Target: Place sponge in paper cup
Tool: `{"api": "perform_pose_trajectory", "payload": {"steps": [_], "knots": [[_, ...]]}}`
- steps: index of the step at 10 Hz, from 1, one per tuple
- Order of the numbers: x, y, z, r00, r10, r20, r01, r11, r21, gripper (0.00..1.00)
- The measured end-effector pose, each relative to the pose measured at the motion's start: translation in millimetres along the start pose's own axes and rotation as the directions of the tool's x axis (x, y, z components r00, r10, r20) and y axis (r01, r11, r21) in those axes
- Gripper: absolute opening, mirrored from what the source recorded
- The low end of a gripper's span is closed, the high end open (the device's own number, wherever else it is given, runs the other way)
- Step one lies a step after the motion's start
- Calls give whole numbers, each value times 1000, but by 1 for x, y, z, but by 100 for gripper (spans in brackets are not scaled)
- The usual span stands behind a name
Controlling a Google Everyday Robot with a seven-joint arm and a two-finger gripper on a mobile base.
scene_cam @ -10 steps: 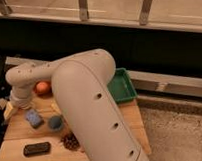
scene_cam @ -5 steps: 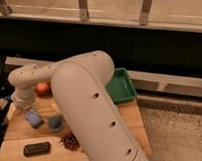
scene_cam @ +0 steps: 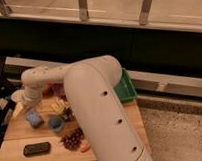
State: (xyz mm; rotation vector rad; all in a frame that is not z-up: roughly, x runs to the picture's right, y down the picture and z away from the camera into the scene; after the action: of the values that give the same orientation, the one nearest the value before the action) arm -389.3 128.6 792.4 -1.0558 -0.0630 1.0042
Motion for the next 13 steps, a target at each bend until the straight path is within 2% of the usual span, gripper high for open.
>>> {"api": "perform_pose_trajectory", "payload": {"steps": [2, 7, 11, 12, 13], "knots": [[-3, -3, 13, 1000, 1, -8, -2, 1000, -29, 80], [-6, -1, 39, 998, -4, -64, 1, 999, -53, 80], [-1, -3, 49, 994, 4, -108, -8, 999, -37, 80], [-1, -5, 50, 993, 15, -119, -18, 1000, -25, 77], [0, -8, 51, 991, 24, -135, -24, 1000, 2, 70]]}}
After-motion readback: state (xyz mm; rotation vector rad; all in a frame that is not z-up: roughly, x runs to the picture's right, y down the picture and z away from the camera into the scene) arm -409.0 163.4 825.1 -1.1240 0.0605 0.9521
